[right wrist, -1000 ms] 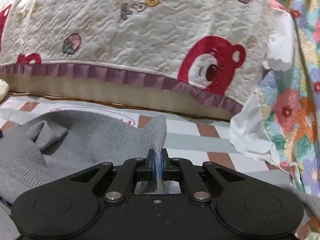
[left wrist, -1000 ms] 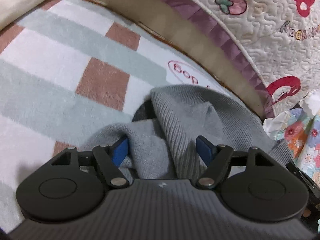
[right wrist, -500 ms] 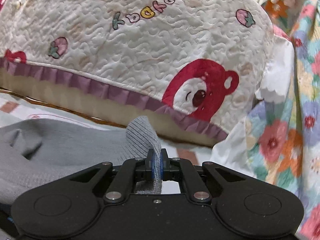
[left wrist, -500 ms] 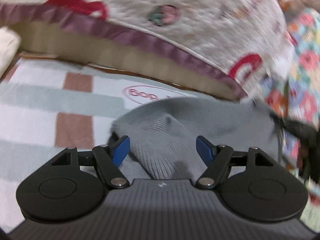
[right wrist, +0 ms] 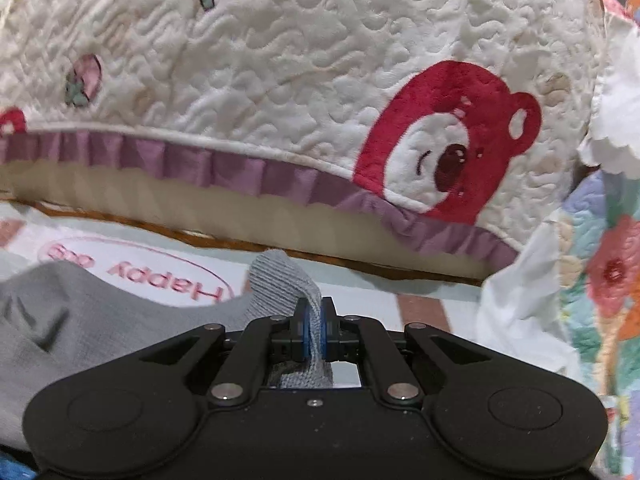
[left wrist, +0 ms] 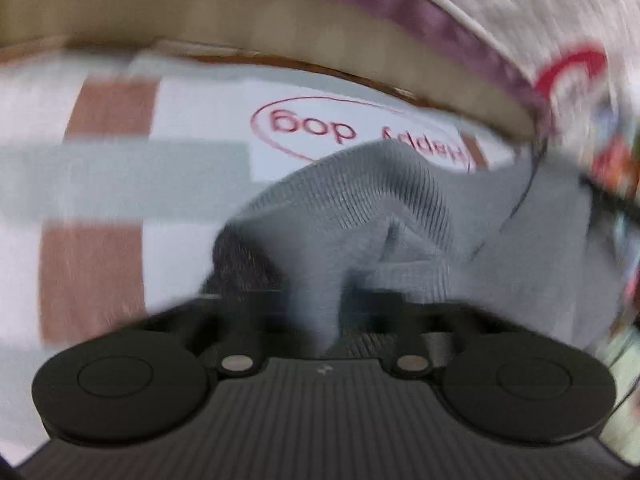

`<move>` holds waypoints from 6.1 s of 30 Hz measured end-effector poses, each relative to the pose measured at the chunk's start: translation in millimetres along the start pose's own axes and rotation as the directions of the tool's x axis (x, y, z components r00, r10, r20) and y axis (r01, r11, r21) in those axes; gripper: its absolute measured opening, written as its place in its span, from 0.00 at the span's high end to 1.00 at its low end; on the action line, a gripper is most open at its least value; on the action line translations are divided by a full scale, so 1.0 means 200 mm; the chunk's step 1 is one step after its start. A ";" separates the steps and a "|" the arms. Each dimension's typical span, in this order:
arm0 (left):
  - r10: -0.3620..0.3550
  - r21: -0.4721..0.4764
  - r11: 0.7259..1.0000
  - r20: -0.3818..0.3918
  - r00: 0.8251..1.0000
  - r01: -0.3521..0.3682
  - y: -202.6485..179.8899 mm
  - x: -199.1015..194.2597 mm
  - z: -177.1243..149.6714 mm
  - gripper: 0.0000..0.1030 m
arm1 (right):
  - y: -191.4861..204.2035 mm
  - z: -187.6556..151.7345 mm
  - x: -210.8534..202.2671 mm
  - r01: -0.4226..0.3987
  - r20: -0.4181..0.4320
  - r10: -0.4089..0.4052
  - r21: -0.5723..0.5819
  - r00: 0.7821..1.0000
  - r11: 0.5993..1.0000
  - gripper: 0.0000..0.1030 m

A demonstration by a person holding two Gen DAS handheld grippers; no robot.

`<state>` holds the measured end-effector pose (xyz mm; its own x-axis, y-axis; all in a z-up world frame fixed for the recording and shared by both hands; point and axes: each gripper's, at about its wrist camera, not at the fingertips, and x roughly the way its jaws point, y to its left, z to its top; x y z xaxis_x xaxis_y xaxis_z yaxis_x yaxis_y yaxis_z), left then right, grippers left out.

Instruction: Fold clothes

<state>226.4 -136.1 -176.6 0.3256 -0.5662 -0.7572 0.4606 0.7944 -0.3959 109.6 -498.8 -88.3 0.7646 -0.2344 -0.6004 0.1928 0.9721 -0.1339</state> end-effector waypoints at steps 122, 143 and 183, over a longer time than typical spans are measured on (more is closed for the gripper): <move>0.291 0.407 0.883 -0.089 0.952 -0.232 -0.54 -1.33 -1.44 0.92 | -0.02 -1.19 -1.18 -0.328 -0.210 0.503 0.544 0.838 0.772 0.85; 0.271 0.154 0.955 -0.088 0.959 -0.255 -0.40 -1.49 -1.43 0.54 | -0.18 -1.00 -1.43 -0.430 -0.179 0.526 0.394 0.831 0.812 0.61; 0.837 -0.616 0.528 0.263 0.480 -0.584 0.49 -2.27 -1.39 0.97 | 0.70 -0.57 -0.92 -0.675 -0.270 0.666 0.071 0.696 0.734 0.53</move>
<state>-106.1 260.1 -17.3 0.7589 0.3354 -0.5581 -0.4556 0.8859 -0.0871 -73.7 -318.6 -87.1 0.4945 0.4878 -0.7194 -0.3313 0.8710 0.3628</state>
